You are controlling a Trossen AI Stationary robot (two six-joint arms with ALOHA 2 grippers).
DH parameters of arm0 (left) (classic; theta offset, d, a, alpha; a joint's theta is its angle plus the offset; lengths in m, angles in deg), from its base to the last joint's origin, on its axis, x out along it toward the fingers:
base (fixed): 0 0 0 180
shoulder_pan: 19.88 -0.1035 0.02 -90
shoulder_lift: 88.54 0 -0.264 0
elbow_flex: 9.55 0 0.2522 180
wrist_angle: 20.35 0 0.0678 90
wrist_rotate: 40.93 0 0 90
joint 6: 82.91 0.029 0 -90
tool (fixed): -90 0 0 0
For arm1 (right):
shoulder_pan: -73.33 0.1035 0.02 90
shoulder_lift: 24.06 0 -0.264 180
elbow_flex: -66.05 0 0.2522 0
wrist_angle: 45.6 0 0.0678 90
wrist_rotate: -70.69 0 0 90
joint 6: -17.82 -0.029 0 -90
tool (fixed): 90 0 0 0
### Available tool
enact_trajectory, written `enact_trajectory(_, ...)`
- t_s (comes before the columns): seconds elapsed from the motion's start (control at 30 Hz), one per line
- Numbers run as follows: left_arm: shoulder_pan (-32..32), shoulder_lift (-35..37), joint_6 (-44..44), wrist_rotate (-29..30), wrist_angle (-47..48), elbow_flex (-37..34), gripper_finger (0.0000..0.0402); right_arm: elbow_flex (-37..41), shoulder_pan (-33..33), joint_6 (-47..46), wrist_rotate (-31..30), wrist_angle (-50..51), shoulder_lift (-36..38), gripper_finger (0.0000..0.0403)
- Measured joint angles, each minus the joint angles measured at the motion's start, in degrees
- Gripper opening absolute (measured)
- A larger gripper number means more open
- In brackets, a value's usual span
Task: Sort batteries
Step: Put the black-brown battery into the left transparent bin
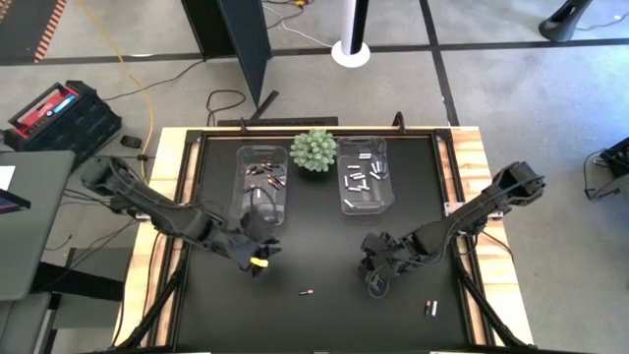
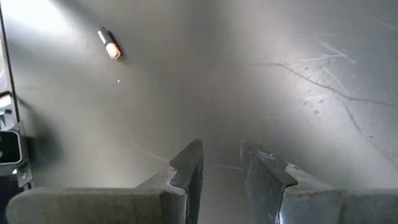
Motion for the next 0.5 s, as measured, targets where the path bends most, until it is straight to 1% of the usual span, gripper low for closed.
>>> enact_trajectory(0.17, 0.0, -6.3, -1.9, -5.7, -1.0, 0.0, 0.0102, 0.0, 1.4, 0.0, 0.0, -0.3, 0.0, 0.0126)
enact_trajectory(0.27, 0.0, -9.7, -3.2, -7.9, -3.6, 0.0, 0.0103, 0.0, 2.1, -0.5, 0.0, -0.3, 0.0, 0.0126)
enact_trajectory(0.4, 0.0, -12.8, -4.1, -9.2, -7.9, 0.0, 0.0115, 0.0, 2.5, -1.5, 0.0, -0.3, 0.0, 0.0126)
enact_trajectory(0.5, 0.0, -13.9, -3.7, -9.3, -10.5, 0.0, 0.0135, 0.0, 2.5, -1.6, 0.0, -0.4, 0.0, 0.0126)
